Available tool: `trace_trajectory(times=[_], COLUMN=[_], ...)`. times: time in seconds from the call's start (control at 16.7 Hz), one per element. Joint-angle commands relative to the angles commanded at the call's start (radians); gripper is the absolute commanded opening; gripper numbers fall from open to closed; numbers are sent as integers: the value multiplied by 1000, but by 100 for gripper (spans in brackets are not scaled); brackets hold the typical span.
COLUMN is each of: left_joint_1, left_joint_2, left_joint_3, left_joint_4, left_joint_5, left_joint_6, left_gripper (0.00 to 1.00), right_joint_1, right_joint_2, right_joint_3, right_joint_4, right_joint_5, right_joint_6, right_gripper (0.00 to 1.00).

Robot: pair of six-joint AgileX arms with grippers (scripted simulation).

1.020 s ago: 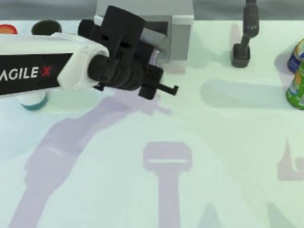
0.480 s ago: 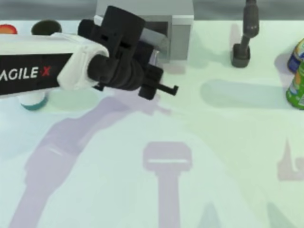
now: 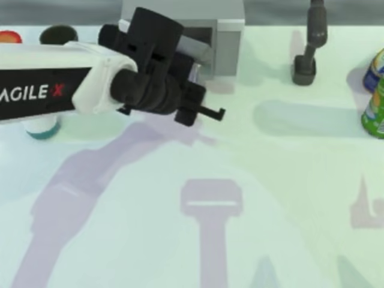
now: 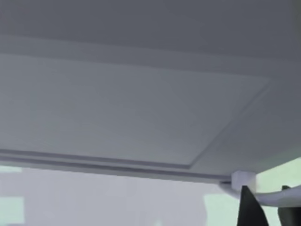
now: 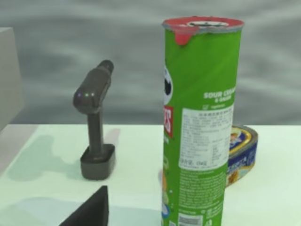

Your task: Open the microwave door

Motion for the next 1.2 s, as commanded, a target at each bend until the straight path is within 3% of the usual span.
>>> trace_trajectory(times=[0.3, 1.2], left_joint_1=[24, 24], left_joint_2=[-20, -21], left_joint_3=[-25, -26], left_joint_4=[6, 6], left_joint_5=[28, 29], left_joint_6=[47, 49], left_gripper=[0, 0], right_joint_1=[0, 0], right_joint_2=[0, 0], right_joint_3=[0, 0], right_joint_4=[0, 0], right_joint_5=[0, 0], right_joint_6=[0, 0], right_gripper=[100, 100])
